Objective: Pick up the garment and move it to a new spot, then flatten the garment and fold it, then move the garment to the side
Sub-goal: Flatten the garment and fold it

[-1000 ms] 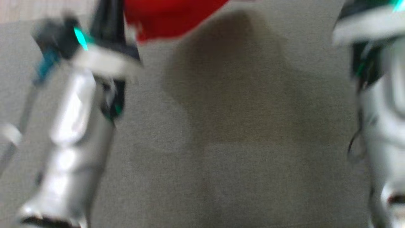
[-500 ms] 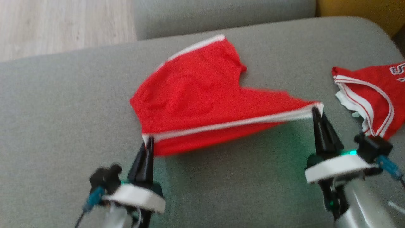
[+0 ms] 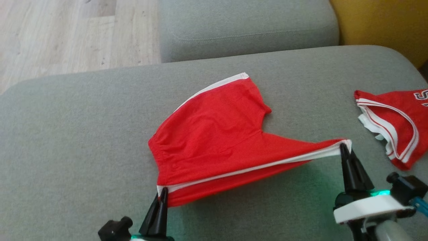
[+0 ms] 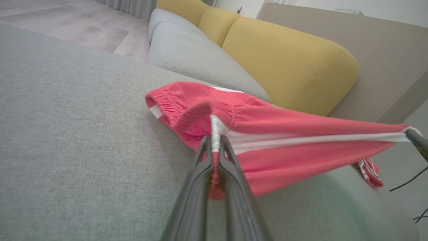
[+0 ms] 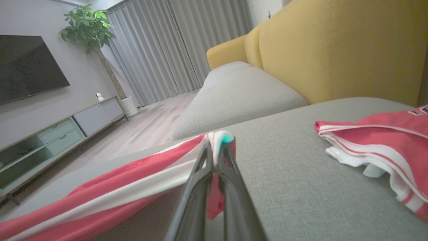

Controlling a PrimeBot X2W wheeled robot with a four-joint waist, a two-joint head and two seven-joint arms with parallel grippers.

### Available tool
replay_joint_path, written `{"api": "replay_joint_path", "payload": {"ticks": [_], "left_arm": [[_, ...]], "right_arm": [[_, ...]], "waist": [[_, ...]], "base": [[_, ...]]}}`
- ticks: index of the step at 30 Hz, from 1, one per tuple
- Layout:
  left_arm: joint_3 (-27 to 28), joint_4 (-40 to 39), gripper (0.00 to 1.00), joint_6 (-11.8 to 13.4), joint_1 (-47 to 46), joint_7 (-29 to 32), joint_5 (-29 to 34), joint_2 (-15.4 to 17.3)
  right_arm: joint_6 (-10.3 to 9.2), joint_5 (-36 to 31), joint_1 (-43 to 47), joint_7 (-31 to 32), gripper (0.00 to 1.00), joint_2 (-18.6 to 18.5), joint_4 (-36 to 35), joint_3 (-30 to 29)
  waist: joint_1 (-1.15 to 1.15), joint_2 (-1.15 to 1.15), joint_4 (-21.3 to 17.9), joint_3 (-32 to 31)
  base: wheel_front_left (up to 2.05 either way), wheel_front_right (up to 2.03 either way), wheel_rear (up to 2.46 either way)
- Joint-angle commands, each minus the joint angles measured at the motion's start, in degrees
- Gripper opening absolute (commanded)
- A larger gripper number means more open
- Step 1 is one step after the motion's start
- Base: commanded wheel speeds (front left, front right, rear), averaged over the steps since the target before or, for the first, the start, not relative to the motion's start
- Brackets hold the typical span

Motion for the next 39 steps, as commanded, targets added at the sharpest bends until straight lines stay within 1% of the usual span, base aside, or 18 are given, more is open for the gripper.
{"api": "replay_joint_path", "payload": {"ticks": [1, 6, 13, 22, 30, 31, 32, 33, 39], "left_arm": [[2.1, -1.5, 0.00, 0.2, -2.6, -0.3, -0.6, 0.2], [0.1, -1.4, 0.00, 0.2, -9.1, -0.3, -0.8, 0.2], [-1.7, 1.3, 0.00, 0.2, -21.1, -0.3, -5.1, 0.2], [-3.1, 5.5, 0.00, 0.2, -32.0, -0.3, -8.3, 0.2], [-4.2, 7.9, 0.00, 0.9, -37.4, -0.3, -10.6, 0.2], [-4.2, 8.2, 0.04, 1.2, -37.7, -0.3, -10.8, 0.2], [-4.2, 8.3, 0.74, 1.5, -37.9, -0.3, -11.0, 0.2], [-4.3, 8.5, 1.00, 1.8, -37.9, -0.3, -11.1, 0.2], [-4.7, 9.1, 1.00, 2.5, -36.5, -0.3, -10.9, 0.2]], "right_arm": [[-0.05, 0.1, -2.8, 0.0, 0.00, -1.7, -2.0, -0.3], [-0.05, -1.0, -10.2, 1.4, 0.00, -2.4, -0.5, 0.1], [-0.05, -3.7, -25.2, 3.4, 0.00, -3.0, 6.8, 2.1], [-0.05, -6.8, -42.8, 3.8, 0.00, -2.2, 20.7, 4.6], [-0.05, -11.0, -52.6, 2.2, 0.00, -1.4, 33.2, 5.4], [-0.05, -11.2, -53.4, 1.8, 0.30, -1.3, 34.4, 5.1], [-0.05, -11.7, -54.1, 1.4, 1.00, -1.1, 35.4, 5.1], [-0.05, -12.0, -54.6, 1.1, 1.00, -0.9, 36.3, 5.2], [-0.05, -12.6, -55.5, -0.1, 1.00, -0.2, 38.6, 6.3]], "waist": [[0.01, 0.00, 0.7, 0.7], [0.01, 0.00, 3.0, 5.2], [0.01, 0.00, 6.9, 12.5], [0.01, 0.00, 10.5, 19.7], [0.01, 0.00, 12.5, 23.9], [0.01, 0.00, 12.6, 24.2], [0.01, 0.00, 12.6, 24.3], [0.01, 0.00, 12.6, 24.5], [0.01, 0.00, 12.2, 24.3]], "base": [[0.00, 0.00, 0.00], [0.00, 0.00, 0.00], [0.00, 0.00, 0.00], [0.00, 0.00, 0.00], [0.00, 0.00, 0.00], [0.00, 0.00, 0.00], [0.00, 0.00, 0.00], [0.00, 0.00, 0.00], [0.00, 0.00, 0.00]]}}
